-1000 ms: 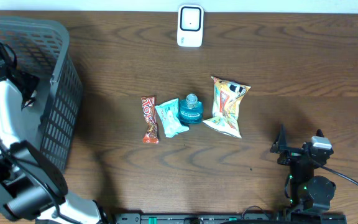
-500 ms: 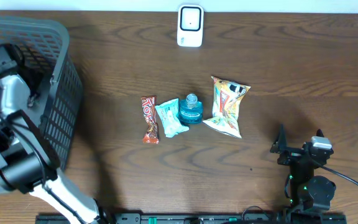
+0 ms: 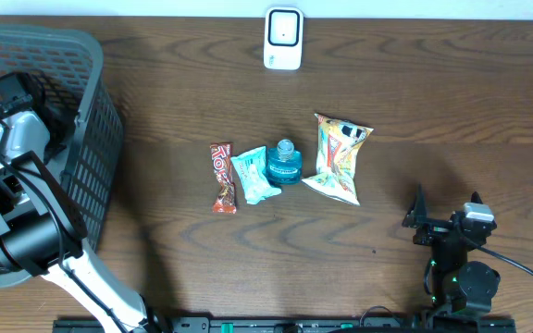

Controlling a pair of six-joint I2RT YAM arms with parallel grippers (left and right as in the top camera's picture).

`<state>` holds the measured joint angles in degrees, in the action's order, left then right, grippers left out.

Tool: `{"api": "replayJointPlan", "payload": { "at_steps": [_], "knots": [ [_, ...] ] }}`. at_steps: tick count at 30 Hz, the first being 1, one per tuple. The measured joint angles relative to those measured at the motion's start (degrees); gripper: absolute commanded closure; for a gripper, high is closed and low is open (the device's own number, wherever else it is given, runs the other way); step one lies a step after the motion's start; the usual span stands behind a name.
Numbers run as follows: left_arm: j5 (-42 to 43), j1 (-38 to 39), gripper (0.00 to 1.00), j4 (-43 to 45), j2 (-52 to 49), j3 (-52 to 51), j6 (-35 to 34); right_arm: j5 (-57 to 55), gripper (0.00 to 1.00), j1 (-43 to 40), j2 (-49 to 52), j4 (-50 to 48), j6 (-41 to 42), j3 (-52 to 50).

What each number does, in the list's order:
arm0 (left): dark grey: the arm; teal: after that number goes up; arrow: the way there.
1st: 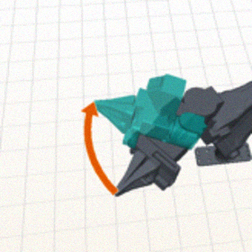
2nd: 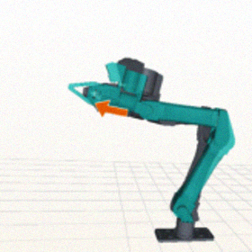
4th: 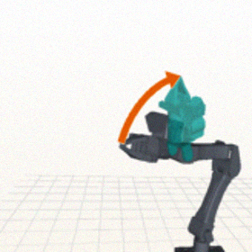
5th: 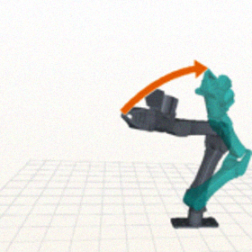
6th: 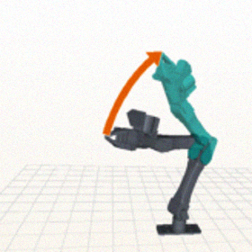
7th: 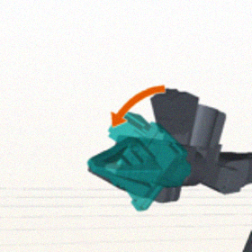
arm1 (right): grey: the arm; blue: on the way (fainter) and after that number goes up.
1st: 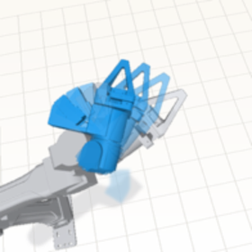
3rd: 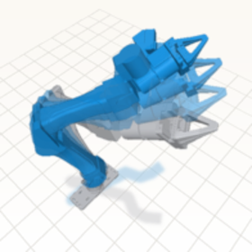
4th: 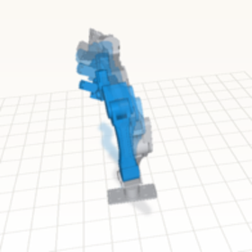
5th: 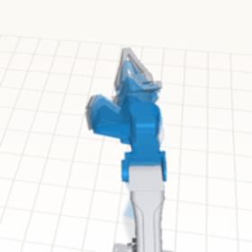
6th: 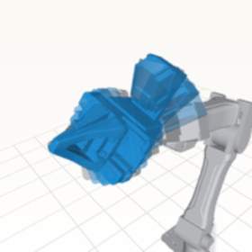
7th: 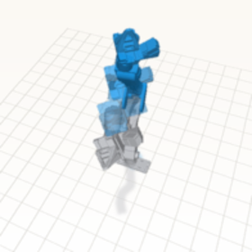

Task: Scan the item barcode
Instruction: 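Reach the left gripper into the basket and grasp the small orange box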

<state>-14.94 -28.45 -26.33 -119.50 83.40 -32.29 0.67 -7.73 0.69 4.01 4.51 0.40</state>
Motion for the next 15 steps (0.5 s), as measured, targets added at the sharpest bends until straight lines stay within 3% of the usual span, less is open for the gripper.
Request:
{"api": "replayJointPlan", "payload": {
  "at_steps": [9,15],
  "knots": [
    [0.5,-0.2,0.77,-5.4,2.2,-0.2,2.2,0.0,0.01,0.0,0.0,0.0,0.0,0.0],
    [1.6,-0.5,0.76,-8.9,15.0,-0.9,2.4,0.0,0.01,0.0,0.0,0.0,0.0,0.0]
  ]
}}
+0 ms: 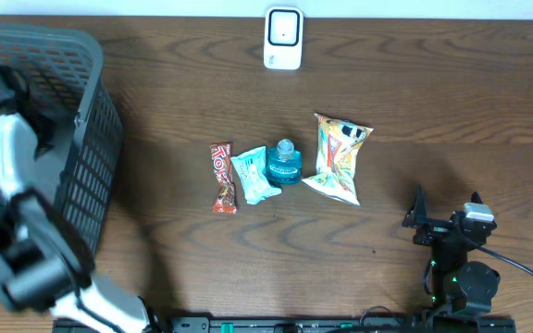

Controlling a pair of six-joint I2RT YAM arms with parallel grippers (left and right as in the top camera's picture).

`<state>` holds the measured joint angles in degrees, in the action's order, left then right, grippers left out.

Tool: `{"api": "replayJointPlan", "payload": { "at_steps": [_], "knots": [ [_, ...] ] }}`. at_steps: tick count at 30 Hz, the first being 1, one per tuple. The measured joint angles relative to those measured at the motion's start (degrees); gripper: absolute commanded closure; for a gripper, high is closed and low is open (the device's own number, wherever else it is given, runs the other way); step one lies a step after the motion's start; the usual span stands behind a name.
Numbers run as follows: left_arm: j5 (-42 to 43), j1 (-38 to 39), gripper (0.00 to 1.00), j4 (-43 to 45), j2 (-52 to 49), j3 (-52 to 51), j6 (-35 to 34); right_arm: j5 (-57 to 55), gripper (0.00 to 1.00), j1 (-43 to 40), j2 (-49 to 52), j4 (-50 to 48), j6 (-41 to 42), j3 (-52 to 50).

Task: Scan the item barcode
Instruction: 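Reach the left gripper into the basket and grasp the small orange box, then carry the orange box past the snack bag and drop it right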

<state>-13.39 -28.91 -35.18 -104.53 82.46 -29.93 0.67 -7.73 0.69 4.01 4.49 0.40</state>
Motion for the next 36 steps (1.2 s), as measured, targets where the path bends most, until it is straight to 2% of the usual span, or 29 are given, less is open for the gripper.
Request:
{"api": "replayJointPlan", "payload": {
  "at_steps": [5,10,14,19,23,24,31,36],
  "knots": [
    [5.6,0.0,0.76,-3.5,18.5,0.1,-0.7,0.0,0.01,0.0,0.0,0.0,0.0,0.0],
    [22.8,1.4,0.76,-8.7,34.0,0.2,-2.5,0.0,0.01,0.0,0.0,0.0,0.0,0.0],
    [34.5,10.1,0.76,-13.1,40.2,0.2,-3.7,0.0,0.01,0.0,0.0,0.0,0.0,0.0],
    [39.6,26.2,0.76,-15.5,40.9,-0.1,-4.4,0.0,0.01,0.0,0.0,0.0,0.0,0.0],
    [39.6,38.3,0.77,-15.0,39.5,-0.6,-4.6,0.0,0.01,0.0,0.0,0.0,0.0,0.0],
    [39.0,43.0,0.76,-14.1,38.4,-0.6,-4.6,0.0,0.01,0.0,0.0,0.0,0.0,0.0],
    [31.5,63.4,0.76,-7.9,29.9,-0.8,-4.6,0.0,0.01,0.0,0.0,0.0,0.0,0.0],
    [26.2,72.6,0.76,-1.8,20.5,-0.8,-4.9,0.0,0.01,0.0,0.0,0.0,0.0,0.0]
  ]
}}
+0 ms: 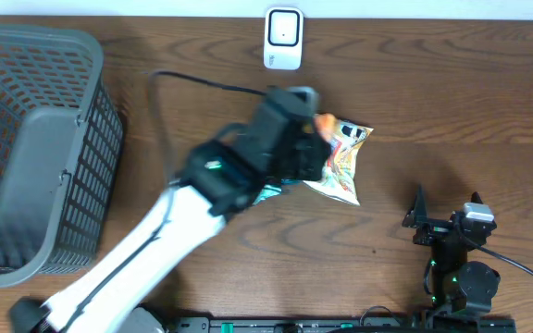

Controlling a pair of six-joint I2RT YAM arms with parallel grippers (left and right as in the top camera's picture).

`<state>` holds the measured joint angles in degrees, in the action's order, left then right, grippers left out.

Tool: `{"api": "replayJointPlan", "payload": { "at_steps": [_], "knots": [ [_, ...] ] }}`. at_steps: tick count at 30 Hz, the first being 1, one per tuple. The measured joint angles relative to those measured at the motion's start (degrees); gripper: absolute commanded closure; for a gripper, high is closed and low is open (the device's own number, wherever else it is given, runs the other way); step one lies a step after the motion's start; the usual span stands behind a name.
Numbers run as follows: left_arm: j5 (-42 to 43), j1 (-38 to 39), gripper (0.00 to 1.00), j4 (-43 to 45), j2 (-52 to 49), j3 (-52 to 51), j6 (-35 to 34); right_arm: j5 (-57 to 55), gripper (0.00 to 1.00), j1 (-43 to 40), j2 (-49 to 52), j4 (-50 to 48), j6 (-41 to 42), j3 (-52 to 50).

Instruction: Scan the item barcode

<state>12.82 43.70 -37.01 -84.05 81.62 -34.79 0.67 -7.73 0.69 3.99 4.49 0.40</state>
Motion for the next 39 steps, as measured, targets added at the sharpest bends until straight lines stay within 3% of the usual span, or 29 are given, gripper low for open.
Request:
{"api": "replayJointPlan", "payload": {
  "at_steps": [9,13,14,16,19,31,39],
  "knots": [
    [-2.3,6.7,0.75,3.7,-17.0,-0.1,-1.7,0.0,0.01,0.0,0.0,0.0,0.0,0.0],
    [-2.3,7.3,0.69,3.4,-23.1,-0.3,-3.8,0.0,0.01,0.0,0.0,0.0,0.0,0.0],
    [-2.3,7.3,0.53,3.4,-23.7,-0.4,-4.2,0.0,0.01,0.0,0.0,0.0,0.0,0.0],
    [-2.3,7.3,0.34,3.4,-24.5,-0.4,-4.7,0.0,0.01,0.0,0.0,0.0,0.0,0.0],
    [-2.3,7.4,0.21,3.5,-24.5,-0.4,-6.0,0.0,0.01,0.0,0.0,0.0,0.0,0.0],
    [-2.3,7.8,0.19,2.1,-23.6,-0.4,-6.0,0.0,0.01,0.0,0.0,0.0,0.0,0.0],
    [-5.5,8.0,0.19,-0.7,-15.5,-0.4,-4.4,0.0,0.01,0.0,0.0,0.0,0.0,0.0]
  ]
}}
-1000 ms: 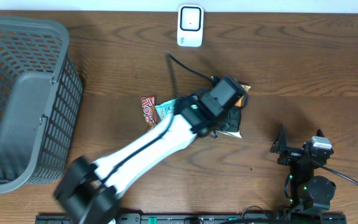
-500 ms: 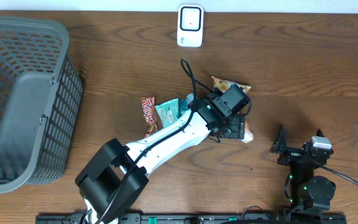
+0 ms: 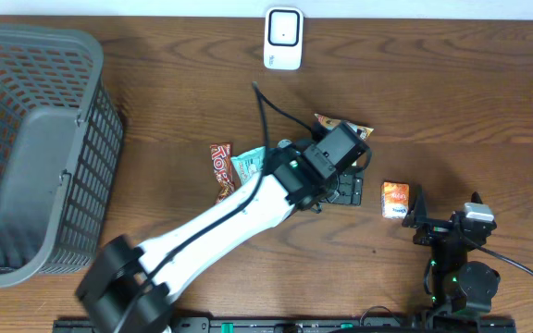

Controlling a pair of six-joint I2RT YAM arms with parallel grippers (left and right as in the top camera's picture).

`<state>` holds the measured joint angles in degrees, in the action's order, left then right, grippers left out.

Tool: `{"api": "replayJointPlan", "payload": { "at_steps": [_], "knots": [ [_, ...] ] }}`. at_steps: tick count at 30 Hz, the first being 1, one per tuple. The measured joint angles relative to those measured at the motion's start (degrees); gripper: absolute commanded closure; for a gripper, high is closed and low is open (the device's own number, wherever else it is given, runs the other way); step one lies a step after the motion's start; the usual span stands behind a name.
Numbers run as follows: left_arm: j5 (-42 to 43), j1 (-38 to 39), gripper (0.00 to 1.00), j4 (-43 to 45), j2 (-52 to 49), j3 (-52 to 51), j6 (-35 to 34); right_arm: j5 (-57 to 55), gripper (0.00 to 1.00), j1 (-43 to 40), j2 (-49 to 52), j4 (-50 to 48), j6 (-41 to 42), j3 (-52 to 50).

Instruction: Scan the item barcode

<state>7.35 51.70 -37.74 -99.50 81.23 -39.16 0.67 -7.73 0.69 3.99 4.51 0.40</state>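
The white barcode scanner [image 3: 283, 39] stands at the table's far edge. A small orange box [image 3: 395, 200] lies free on the wood, right of centre. My left arm reaches in from the lower left, and its gripper [image 3: 348, 191] sits over the lower part of the yellow chip bag [image 3: 343, 128], jaws apparently open, a little left of the box. A red candy bar [image 3: 221, 172] and a teal packet [image 3: 246, 165] lie left of the arm. My right gripper [image 3: 418, 218] rests near the front edge, just right of the box, its jaws unclear.
A grey mesh basket [image 3: 26, 139] fills the left side of the table. A black cable [image 3: 280, 111] loops from the left arm over the table's middle. The right arm's base [image 3: 465, 282] sits at the front right.
The left arm was over the middle items, below the scanner; its gripper is now lower and further right, over the chip bag. The orange box has appeared on the table beside the right gripper.
At first the left arm was at the basket on the far left, with the four items in a row at the centre. Then it was stretched over those items below the scanner. Now it is over the chip bag, and an orange box lies on the table.
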Motion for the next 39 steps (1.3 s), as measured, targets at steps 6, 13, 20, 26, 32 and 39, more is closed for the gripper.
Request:
{"api": "replayJointPlan", "payload": {
  "at_steps": [6,13,20,26,32,39],
  "knots": [
    [-10.7,0.9,0.02,0.3,13.9,0.0,11.7,0.0,0.01,0.0,0.0,0.0,0.0,0.0],
    [-46.3,0.5,0.02,26.9,28.5,-0.3,34.0,0.0,0.01,0.0,0.0,0.0,0.0,0.0],
    [-62.4,-7.2,0.02,54.7,35.1,0.3,66.7,0.0,0.01,0.0,0.0,0.0,0.0,0.0],
    [-63.4,-17.1,0.02,53.7,36.1,0.2,79.8,0.0,0.01,0.0,0.0,0.0,0.0,0.0],
    [-55.2,-20.9,0.02,27.7,39.6,0.1,76.9,0.0,0.01,0.0,0.0,0.0,0.0,0.0],
    [-25.7,-21.6,0.02,14.8,50.3,-6.0,74.9,-0.4,0.01,0.0,0.0,0.0,0.0,0.0]
  ]
}}
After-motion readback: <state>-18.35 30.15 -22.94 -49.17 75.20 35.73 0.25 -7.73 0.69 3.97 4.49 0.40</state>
